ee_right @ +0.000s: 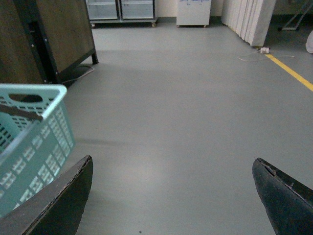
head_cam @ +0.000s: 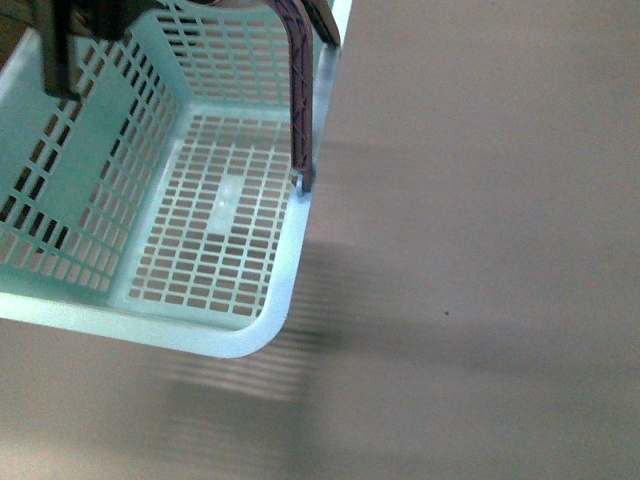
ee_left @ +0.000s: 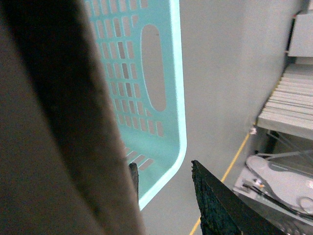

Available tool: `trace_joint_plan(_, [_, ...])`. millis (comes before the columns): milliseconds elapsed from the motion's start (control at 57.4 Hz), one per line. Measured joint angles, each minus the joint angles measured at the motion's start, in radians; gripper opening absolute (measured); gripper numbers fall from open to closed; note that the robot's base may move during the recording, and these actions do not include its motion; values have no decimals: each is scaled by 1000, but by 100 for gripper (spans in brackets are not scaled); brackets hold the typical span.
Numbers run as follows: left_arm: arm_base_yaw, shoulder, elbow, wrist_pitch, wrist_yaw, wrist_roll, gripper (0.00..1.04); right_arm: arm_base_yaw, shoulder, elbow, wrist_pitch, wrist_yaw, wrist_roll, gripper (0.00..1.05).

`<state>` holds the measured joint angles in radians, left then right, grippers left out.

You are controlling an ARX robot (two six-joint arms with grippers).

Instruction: Pick lemon and mango into basket

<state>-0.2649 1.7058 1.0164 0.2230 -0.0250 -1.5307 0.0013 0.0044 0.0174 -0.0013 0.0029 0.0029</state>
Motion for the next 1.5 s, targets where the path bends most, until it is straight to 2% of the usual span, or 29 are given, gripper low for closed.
trace_joint_plan(261, [-3, -360, -89, -171, -14, -16, 31, 0, 0, 0, 0, 0, 0, 96])
trace_joint_plan(523, [-4, -612, -97, -352, -72, -23, 31, 0, 0, 0, 0, 0, 0, 96])
trace_joint_plan(1499, [-2, -630, -97, -367, -80, -10, 31, 0, 0, 0, 0, 0, 0, 96])
